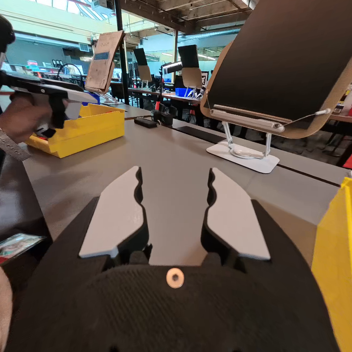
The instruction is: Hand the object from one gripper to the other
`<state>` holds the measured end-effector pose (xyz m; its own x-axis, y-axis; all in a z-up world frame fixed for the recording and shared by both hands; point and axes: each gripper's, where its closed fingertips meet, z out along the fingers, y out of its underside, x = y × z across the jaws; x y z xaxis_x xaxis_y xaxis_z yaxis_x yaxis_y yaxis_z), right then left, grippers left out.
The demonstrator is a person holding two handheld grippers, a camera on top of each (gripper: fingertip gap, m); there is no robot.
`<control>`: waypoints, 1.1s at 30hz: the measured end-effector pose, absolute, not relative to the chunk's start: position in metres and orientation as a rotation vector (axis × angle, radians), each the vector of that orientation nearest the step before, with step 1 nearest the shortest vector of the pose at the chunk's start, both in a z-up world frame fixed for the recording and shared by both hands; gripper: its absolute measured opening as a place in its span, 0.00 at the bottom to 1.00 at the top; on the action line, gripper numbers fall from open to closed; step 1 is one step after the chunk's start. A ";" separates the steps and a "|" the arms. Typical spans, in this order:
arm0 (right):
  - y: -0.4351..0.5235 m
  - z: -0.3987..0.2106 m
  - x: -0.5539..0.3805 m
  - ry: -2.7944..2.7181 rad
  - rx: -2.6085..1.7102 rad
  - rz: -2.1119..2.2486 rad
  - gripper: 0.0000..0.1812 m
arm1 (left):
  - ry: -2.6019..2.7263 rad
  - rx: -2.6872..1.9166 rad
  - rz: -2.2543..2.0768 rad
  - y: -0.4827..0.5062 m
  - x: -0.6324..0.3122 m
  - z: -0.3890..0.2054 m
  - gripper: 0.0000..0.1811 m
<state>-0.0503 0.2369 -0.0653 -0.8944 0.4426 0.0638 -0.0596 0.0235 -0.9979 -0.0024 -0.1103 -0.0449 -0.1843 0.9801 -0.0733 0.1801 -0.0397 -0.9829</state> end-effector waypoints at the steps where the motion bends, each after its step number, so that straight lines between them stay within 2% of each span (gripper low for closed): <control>1: 0.235 -0.066 -0.052 -1.955 -0.393 1.955 0.36 | -1.488 -1.276 1.334 -0.121 0.006 -0.046 0.63; 3: 0.229 -0.066 -0.056 -1.978 -0.448 2.049 0.36 | -1.519 -1.230 1.334 -0.131 0.021 -0.050 0.60; 5: 0.221 -0.067 -0.061 -2.004 -0.489 2.140 0.36 | -1.542 -1.228 1.333 -0.132 0.034 -0.056 0.53; 10: 0.195 -0.073 -0.067 -2.098 -0.502 2.227 0.35 | -1.635 -1.235 1.405 -0.142 0.065 -0.067 0.52; 14: 0.173 -0.075 -0.064 -2.155 -0.464 2.275 0.35 | -1.739 -1.331 1.479 -0.156 0.088 -0.092 0.45; 17: 0.156 -0.078 -0.058 -2.209 -0.410 2.274 0.35 | -1.814 -1.369 1.470 -0.165 0.103 -0.109 0.34; 19: 0.147 -0.080 -0.053 -2.239 -0.374 2.271 0.35 | -1.819 -1.358 1.459 -0.169 0.111 -0.110 0.34; 23: 0.133 -0.083 -0.046 -2.287 -0.323 2.274 0.34 | -1.842 -1.333 1.467 -0.180 0.134 -0.111 0.18; 25: 0.127 -0.084 -0.044 -2.309 -0.308 2.281 0.34 | -1.843 -1.352 1.406 -0.183 0.145 -0.116 0.01; 33: 0.118 -0.089 -0.036 -2.366 -0.266 2.272 0.34 | -1.790 -1.177 1.223 -0.189 0.155 -0.117 0.03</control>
